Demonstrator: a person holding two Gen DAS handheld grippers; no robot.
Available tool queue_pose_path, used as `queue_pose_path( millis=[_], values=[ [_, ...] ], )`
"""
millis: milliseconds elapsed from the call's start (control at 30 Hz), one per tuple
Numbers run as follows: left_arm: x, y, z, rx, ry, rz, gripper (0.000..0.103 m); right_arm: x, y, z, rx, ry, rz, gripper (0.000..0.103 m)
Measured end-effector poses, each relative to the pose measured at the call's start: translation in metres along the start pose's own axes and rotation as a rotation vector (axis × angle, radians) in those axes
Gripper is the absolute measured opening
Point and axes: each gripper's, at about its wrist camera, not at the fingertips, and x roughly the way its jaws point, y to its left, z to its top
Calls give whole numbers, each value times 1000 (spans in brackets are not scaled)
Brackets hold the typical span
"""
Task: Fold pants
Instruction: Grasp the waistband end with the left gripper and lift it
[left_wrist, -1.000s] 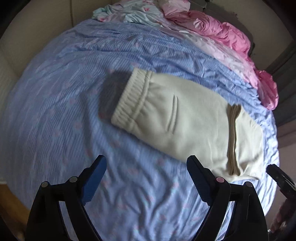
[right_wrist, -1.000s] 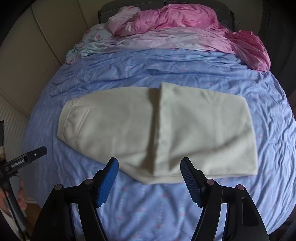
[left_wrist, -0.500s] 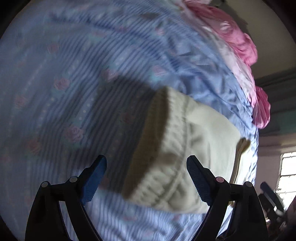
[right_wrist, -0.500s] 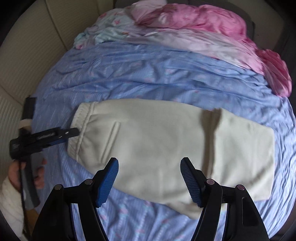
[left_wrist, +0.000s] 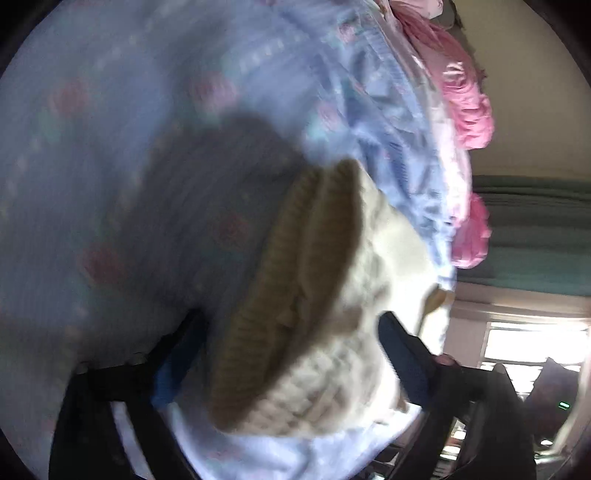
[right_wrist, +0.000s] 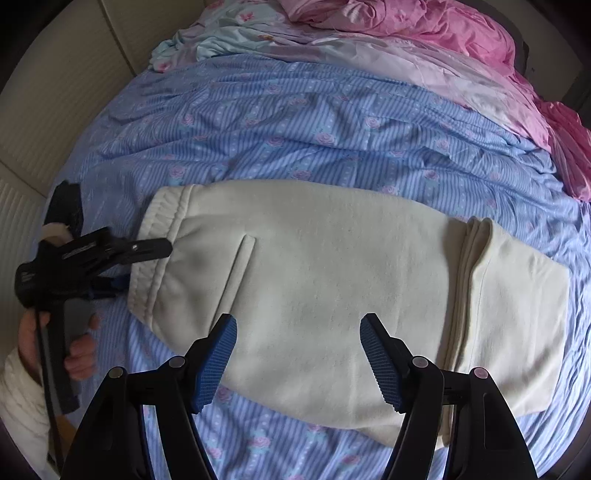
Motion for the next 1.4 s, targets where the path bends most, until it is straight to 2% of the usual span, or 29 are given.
queue_pose_path(
  millis=[133, 167, 267, 300, 367, 433, 467, 533, 600, 667, 767, 833, 900, 1067, 1200, 1400],
  values=[
    [8, 1, 1, -19, -20, 28, 80, -3, -8, 2, 35, -16, 7, 69],
    [10, 2, 5, -48, -12, 17, 80, -3, -8, 2, 36, -20, 1, 69],
    [16, -5, 13, -38, 28, 24, 80, -4, -5, 2, 18, -32, 1, 69],
    [16, -7, 14, -39, 35, 9, 80, -5, -3, 2, 12, -38, 7, 69],
    [14, -15, 9, -34, 53, -100, 72, -7, -1, 2, 10, -51, 19, 69],
    [13, -19, 3, -25, 67, -178, 65, -8, -1, 2, 16, -56, 31, 69],
    [13, -18, 3, -23, 65, -175, 59, -8, -2, 2, 19, -56, 35, 69],
    [20, -8, 8, -75, 71, -114, 47, -8, -1, 2, 18, -53, 28, 69],
    [22, -5, 10, -109, 56, -72, 44, -9, -1, 3, 11, -50, 23, 69],
    [17, -15, 8, -77, 36, -38, 36, -14, -3, 3, 11, -60, 36, 69],
    [3, -40, 2, -22, 4, 46, 30, -26, -8, 4, 20, -88, 48, 69],
    [-3, -65, -3, 24, -20, 107, 28, -35, -16, 4, 43, -111, 62, 68],
    [-14, -104, -13, 111, -58, 188, 28, -45, -27, 2, 67, -129, 83, 66],
    [-32, -182, -41, 213, -136, 302, 28, -75, -60, -8, 82, -190, 97, 64],
    [-30, -254, -72, 328, -208, 414, 28, -99, -103, -17, 102, -220, 113, 64],
    [-14, -316, -111, 382, -266, 497, 27, -129, -181, -34, 140, -244, 117, 64]
  ],
)
